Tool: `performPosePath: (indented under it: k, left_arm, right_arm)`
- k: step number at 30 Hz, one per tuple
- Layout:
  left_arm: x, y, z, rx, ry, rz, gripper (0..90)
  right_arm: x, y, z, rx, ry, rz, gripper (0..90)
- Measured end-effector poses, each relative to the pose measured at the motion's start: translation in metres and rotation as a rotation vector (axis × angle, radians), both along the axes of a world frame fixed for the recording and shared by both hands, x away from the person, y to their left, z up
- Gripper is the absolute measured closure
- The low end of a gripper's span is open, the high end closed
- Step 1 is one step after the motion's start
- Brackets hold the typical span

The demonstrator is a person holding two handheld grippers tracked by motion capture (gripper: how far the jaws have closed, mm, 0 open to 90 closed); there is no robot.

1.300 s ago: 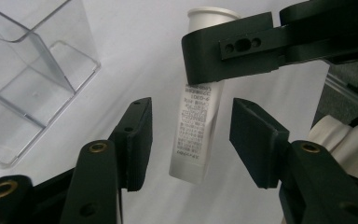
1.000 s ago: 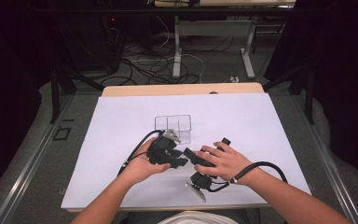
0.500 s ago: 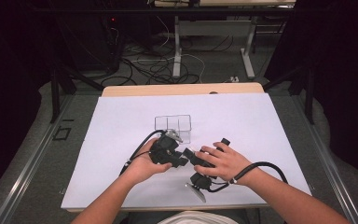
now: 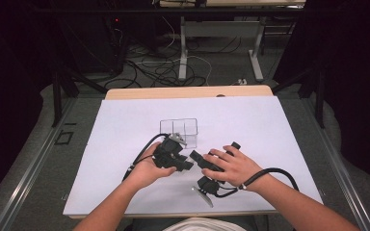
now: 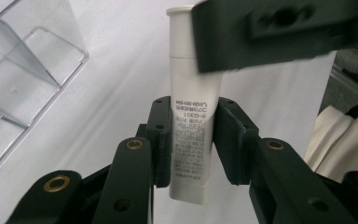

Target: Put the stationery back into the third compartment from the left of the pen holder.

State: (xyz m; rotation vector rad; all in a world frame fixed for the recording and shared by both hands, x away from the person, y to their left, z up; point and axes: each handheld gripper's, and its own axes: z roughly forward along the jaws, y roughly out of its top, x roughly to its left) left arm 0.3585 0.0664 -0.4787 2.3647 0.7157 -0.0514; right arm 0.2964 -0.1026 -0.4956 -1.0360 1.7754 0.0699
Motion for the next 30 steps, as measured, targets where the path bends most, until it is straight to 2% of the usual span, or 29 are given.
performPosePath:
  k: [1,3,4,5,6,7,9,11,14,15,16,17,18,19,20,22,23,25,26,27,30]
  left_arm:
    - [0.001,0.001,0.000,0.000,-0.002,0.009,69.5]
    - [0.002,0.003,-0.001,-0.009,-0.006,0.022,69.4]
    - [0.003,0.005,-0.001,-0.007,-0.016,0.023,69.5]
    - [0.002,0.005,-0.001,-0.019,-0.007,0.047,69.5]
    - [0.003,0.006,-0.002,-0.021,-0.013,0.047,69.5]
    - [0.004,0.007,-0.002,-0.029,-0.014,0.058,69.5]
    - [0.005,0.008,-0.003,-0.036,-0.021,0.073,69.5]
    - [0.006,0.011,-0.003,-0.046,-0.018,0.084,69.5]
    - [0.008,0.014,-0.004,-0.076,-0.042,0.105,69.4]
    - [0.009,0.016,-0.002,-0.065,-0.052,0.099,69.4]
    - [0.009,0.017,-0.003,-0.090,-0.064,0.118,69.4]
    - [0.010,0.018,-0.002,-0.091,-0.073,0.120,69.5]
    - [0.010,0.019,-0.002,-0.117,-0.075,0.140,69.5]
    - [0.012,0.020,-0.001,-0.115,-0.090,0.133,69.4]
    - [0.012,0.021,0.000,-0.126,-0.099,0.141,69.4]
    - [0.014,0.023,0.002,-0.143,-0.115,0.156,69.4]
    - [0.014,0.024,0.003,-0.146,-0.121,0.164,69.4]
    - [0.016,0.026,0.005,-0.151,-0.133,0.173,69.4]
    - [0.016,0.027,0.007,-0.158,-0.144,0.179,69.4]
    - [0.017,0.027,0.008,-0.165,-0.155,0.188,69.4]
    - [0.020,0.029,0.013,-0.186,-0.186,0.200,69.4]
  right_arm:
    - [0.001,-0.001,0.001,0.007,0.004,0.000,59.0]
    - [0.001,-0.006,0.005,0.055,0.043,-0.037,56.8]
    - [0.003,-0.007,0.007,0.073,0.056,-0.037,56.2]
    - [0.003,-0.009,0.007,0.088,0.060,-0.046,55.5]
    - [0.004,-0.011,0.007,0.098,0.051,-0.048,54.8]
    - [0.005,-0.013,0.006,0.122,0.070,-0.058,53.6]
    - [0.006,-0.017,0.006,0.132,0.082,-0.085,51.7]
    - [0.008,-0.021,0.006,0.184,0.115,-0.116,49.5]
    - [0.008,-0.028,0.008,0.277,0.171,-0.182,46.1]
    - [0.009,-0.030,0.010,0.302,0.190,-0.197,44.8]
    - [0.011,-0.032,0.012,0.333,0.209,-0.207,44.1]
    - [0.012,-0.034,0.012,0.392,0.240,-0.243,42.6]
    - [0.013,-0.036,0.012,0.429,0.273,-0.287,43.2]
    - [0.015,-0.039,0.013,0.481,0.334,-0.331,43.9]
    - [0.016,-0.041,0.013,0.517,0.368,-0.359,43.5]
    - [0.019,-0.045,0.016,0.554,0.408,-0.393,42.6]
    - [0.020,-0.048,0.017,0.586,0.450,-0.434,41.3]
    - [0.022,-0.052,0.017,0.651,0.498,-0.464,37.6]
    - [0.022,-0.055,0.016,0.707,0.562,-0.502,35.5]
    - [0.024,-0.058,0.017,0.738,0.607,-0.528,33.0]
    - [0.026,-0.064,0.018,0.843,0.702,-0.587,26.9]
